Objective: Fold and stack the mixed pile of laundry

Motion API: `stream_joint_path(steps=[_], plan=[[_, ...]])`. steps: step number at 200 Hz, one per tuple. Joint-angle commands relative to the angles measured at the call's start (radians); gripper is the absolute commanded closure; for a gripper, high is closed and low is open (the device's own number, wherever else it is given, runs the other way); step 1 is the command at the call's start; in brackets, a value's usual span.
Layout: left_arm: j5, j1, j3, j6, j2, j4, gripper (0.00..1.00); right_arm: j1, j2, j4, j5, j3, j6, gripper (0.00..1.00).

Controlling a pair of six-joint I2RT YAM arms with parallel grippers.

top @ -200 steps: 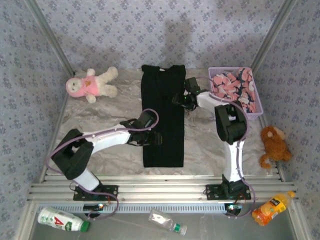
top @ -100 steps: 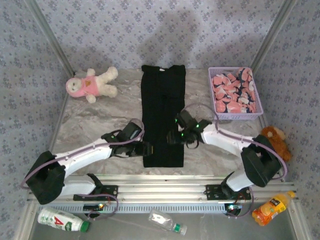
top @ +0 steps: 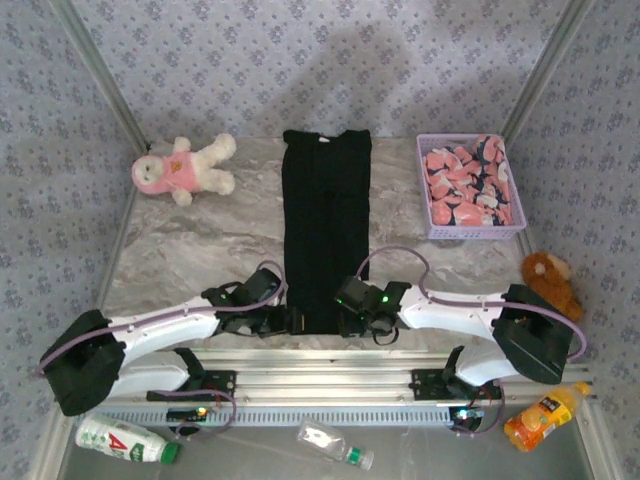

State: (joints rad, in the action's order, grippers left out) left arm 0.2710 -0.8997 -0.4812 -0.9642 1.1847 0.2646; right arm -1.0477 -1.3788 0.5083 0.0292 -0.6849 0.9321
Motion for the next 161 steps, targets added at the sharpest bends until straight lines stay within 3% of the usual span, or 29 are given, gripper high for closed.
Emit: stream_joint_path(steps=[1, 32, 92, 106, 146, 161], plan=[[0.016, -0.010, -0.009, -0.029, 0.042, -0.071, 0.51, -0.001, 0.005, 0.020, 0.062, -0.019, 0.055, 0.40], [-0.014, -0.024, -0.027, -0.025, 0.071, -0.058, 0.59, 0.001, 0.035, 0.070, 0.097, -0.015, 0.060, 0.40], [-0.046, -0.025, -0.040, -0.015, 0.095, -0.042, 0.73, 0.032, 0.001, -0.092, 0.030, 0.061, 0.065, 0.43], [-0.051, -0.024, -0.052, -0.007, 0.111, -0.046, 0.74, 0.036, -0.023, -0.105, 0.016, 0.061, 0.063, 0.50], [-0.073, -0.024, -0.090, 0.005, 0.140, -0.037, 0.98, 0.048, -0.026, -0.099, 0.014, 0.029, 0.023, 0.82], [-0.089, -0.024, -0.112, 0.016, 0.125, -0.006, 1.00, 0.048, -0.014, -0.080, 0.017, 0.009, 0.013, 0.89]])
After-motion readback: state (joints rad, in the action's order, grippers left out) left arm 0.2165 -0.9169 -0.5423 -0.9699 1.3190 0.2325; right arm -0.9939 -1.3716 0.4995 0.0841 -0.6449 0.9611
